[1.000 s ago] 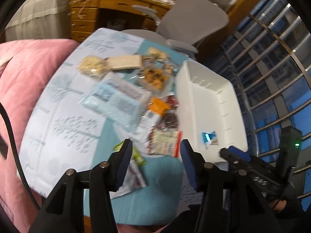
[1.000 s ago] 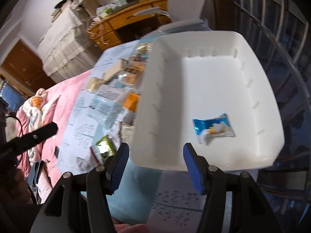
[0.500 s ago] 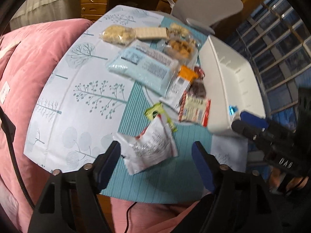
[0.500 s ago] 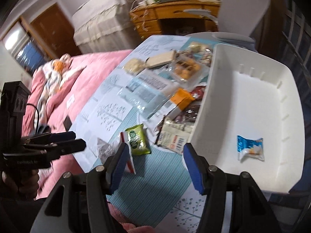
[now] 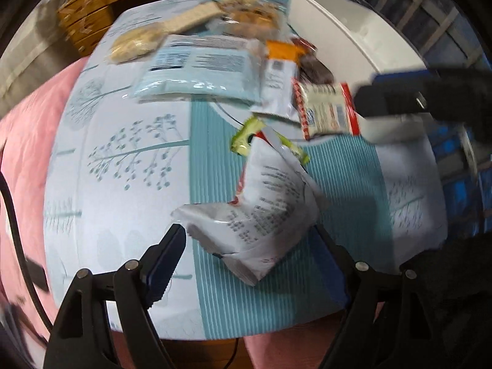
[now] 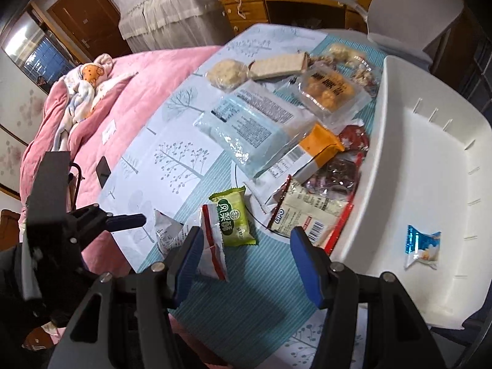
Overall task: Organize snacks
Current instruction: 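Grasp the white printed bag with the left gripper while the right grasps the green-yellow packet, then lower both held packets into the white tray and open both grippers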
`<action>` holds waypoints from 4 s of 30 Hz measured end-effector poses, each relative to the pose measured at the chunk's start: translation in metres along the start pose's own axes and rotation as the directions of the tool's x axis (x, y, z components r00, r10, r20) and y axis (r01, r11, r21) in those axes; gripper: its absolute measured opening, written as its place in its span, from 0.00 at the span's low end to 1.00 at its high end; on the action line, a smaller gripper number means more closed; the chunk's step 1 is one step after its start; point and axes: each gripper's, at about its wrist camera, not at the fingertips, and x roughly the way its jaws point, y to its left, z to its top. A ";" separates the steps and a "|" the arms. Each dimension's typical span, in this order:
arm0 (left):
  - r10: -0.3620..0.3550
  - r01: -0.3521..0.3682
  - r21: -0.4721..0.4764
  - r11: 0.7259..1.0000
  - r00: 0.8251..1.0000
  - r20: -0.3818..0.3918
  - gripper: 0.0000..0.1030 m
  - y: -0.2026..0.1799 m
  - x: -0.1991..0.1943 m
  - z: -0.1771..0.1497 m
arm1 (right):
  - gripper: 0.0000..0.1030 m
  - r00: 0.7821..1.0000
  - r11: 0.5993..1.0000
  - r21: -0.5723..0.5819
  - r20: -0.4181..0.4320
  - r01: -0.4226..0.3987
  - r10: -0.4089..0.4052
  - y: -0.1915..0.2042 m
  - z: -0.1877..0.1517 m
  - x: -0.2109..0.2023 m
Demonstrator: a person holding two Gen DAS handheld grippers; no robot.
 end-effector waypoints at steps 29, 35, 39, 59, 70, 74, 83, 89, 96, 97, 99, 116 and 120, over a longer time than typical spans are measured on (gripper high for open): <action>-0.128 0.119 0.411 0.904 0.992 -0.005 0.44 0.004 0.028 -0.004 | 0.57 0.924 0.961 0.266 -0.380 0.076 0.032 -0.004 0.042 0.116; -0.150 0.137 0.431 0.892 0.989 -0.004 0.42 0.008 0.028 -0.006 | 0.57 0.901 0.958 0.268 -0.433 0.105 0.023 -0.003 0.044 0.131; -0.166 0.149 0.422 0.894 0.986 0.004 0.41 0.012 0.027 -0.008 | 0.57 0.894 0.960 0.245 -0.448 0.135 -0.011 0.005 0.047 0.138; -0.152 0.115 0.317 0.941 0.984 0.095 0.36 0.010 0.018 -0.021 | 0.37 0.925 0.967 0.220 -0.379 0.127 -0.035 0.008 0.041 0.106; -0.098 0.041 0.289 0.956 0.978 0.186 0.36 0.001 -0.013 -0.008 | 0.37 0.968 0.962 0.263 -0.253 0.077 -0.009 -0.015 0.050 0.048; -0.091 0.028 0.273 0.962 0.972 0.219 0.36 0.001 -0.034 -0.004 | 0.37 0.978 0.955 0.293 -0.207 0.045 0.017 -0.027 0.048 0.022; -0.073 0.002 0.261 0.965 0.962 0.265 0.36 -0.020 -0.066 0.024 | 0.37 0.995 0.927 0.374 -0.078 -0.022 0.055 -0.051 0.030 -0.034; -0.102 0.007 0.302 0.953 0.949 0.299 0.36 -0.051 -0.082 0.048 | 0.37 0.999 0.892 0.449 0.004 -0.045 0.049 -0.081 0.010 -0.066; -0.164 0.051 0.345 0.937 0.937 0.308 0.36 -0.095 -0.086 0.080 | 0.37 0.997 0.847 0.528 0.068 -0.064 0.032 -0.121 -0.016 -0.091; -0.170 0.055 0.350 0.935 0.937 0.306 0.36 -0.101 -0.086 0.083 | 0.37 0.997 0.838 0.542 0.075 -0.065 0.029 -0.128 -0.022 -0.094; -0.183 0.066 0.360 0.931 0.936 0.300 0.36 -0.114 -0.083 0.093 | 0.37 0.996 0.826 0.560 0.084 -0.067 0.024 -0.138 -0.028 -0.098; -0.184 0.109 0.332 0.937 0.962 0.203 0.42 -0.178 -0.044 0.147 | 0.40 0.996 0.689 0.720 0.075 -0.083 0.042 -0.223 -0.085 -0.101; -0.161 0.097 0.319 0.943 0.971 0.178 0.54 -0.181 -0.040 0.147 | 0.54 0.994 0.664 0.740 0.087 -0.105 0.061 -0.229 -0.092 -0.098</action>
